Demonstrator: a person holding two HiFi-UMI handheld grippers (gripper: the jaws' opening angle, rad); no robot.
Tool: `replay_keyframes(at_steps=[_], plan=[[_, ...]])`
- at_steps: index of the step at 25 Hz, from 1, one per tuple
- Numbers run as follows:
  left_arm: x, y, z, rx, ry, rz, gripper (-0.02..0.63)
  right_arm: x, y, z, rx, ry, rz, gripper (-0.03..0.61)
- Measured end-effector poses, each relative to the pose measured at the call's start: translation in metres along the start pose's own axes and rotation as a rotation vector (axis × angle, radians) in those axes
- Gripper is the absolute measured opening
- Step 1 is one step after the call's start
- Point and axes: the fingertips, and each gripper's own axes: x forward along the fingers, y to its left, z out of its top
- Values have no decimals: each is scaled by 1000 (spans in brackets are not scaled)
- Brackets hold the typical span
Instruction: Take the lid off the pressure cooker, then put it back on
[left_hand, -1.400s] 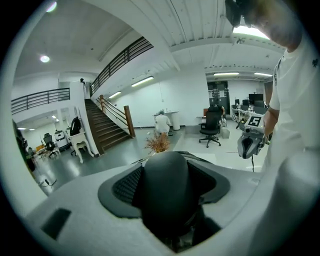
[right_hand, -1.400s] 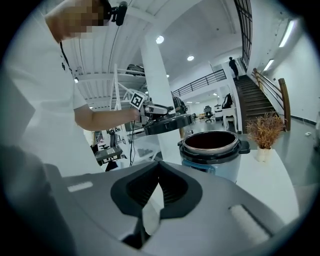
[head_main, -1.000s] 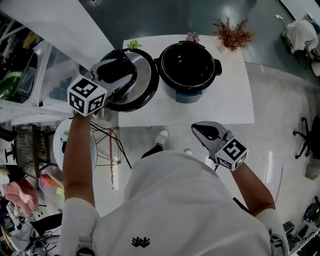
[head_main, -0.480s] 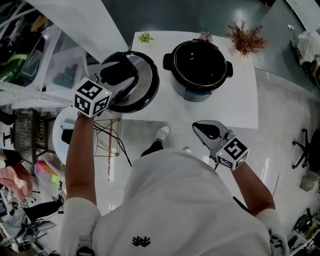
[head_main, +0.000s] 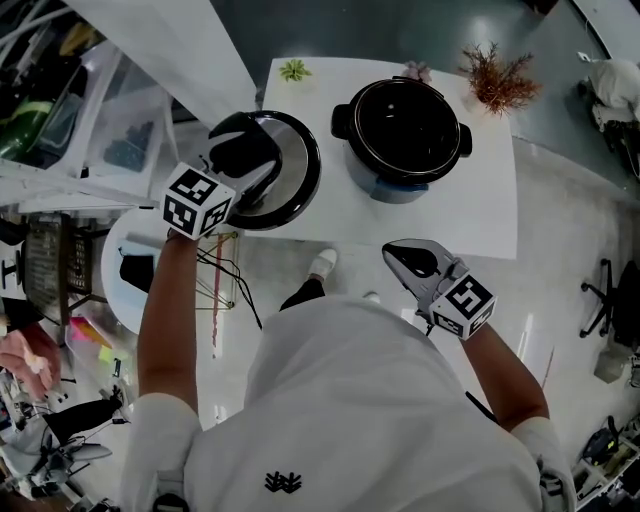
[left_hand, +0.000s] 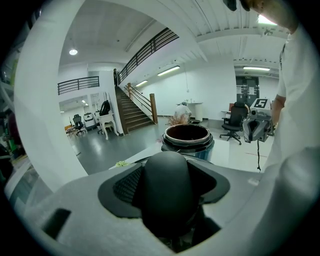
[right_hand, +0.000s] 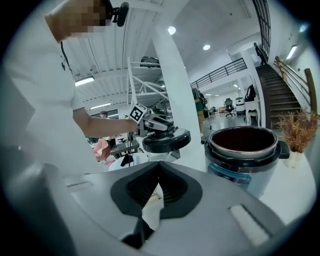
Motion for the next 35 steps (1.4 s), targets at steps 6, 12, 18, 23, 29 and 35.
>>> replay_keyframes(at_steps=[6,12,18,23,29,35], plan=[[17,0,-23,-24,4,5,291,2,-6,-3,14,18,-25,14],[37,-1,-50,-40,26,10,291,3,-12,-4,35,23,-63,14],[59,-1,-73,-64,38,20,291,5,-14,-5,47,30,-95,13],[76,-1,-89,-81,47,26,291,9,-17,-7,61,46,-113,14],[95,0,-103,-86,56,23,291,12,-23,-4,76,47,-144,14],[108,-3,-116,-88,66,11,291,14,-24,-6,93,56,-172,14]])
